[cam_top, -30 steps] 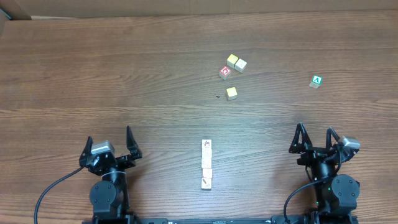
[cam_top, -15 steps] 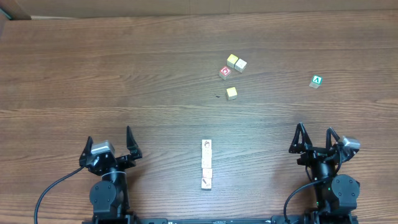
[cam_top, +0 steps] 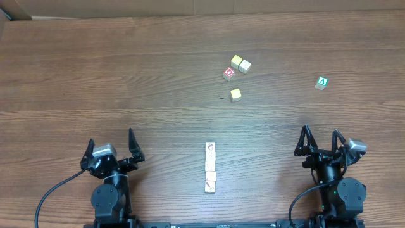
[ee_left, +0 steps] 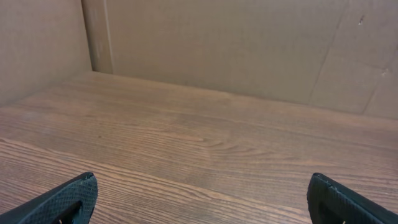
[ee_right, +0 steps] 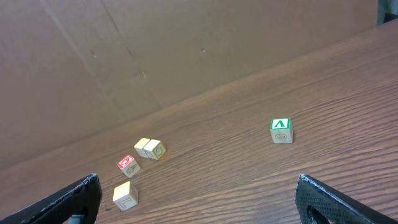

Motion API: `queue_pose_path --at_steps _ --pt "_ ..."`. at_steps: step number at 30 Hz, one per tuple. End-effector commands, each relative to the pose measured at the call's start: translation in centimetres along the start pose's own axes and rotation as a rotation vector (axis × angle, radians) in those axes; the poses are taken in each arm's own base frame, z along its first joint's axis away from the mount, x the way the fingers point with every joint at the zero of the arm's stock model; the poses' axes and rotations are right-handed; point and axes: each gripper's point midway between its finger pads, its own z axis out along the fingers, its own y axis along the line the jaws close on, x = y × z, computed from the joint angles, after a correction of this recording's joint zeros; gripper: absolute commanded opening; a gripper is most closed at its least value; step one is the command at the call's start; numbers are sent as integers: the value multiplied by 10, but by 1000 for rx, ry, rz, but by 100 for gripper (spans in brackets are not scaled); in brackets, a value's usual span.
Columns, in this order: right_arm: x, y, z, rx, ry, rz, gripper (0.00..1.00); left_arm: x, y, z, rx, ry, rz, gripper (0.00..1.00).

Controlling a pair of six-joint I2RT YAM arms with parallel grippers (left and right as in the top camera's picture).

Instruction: Flip 5 blocks

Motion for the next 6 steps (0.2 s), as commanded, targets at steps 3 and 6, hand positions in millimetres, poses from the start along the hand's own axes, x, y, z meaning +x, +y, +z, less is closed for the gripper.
queue_pose_path --at_steps 3,6 --pt "-5 -1 -1 8 -22 -10 100 -1 1 0 -1 -9 12 100" --pt "-5 -1 -1 8 -22 -10 100 -1 1 0 -1 -8 12 100"
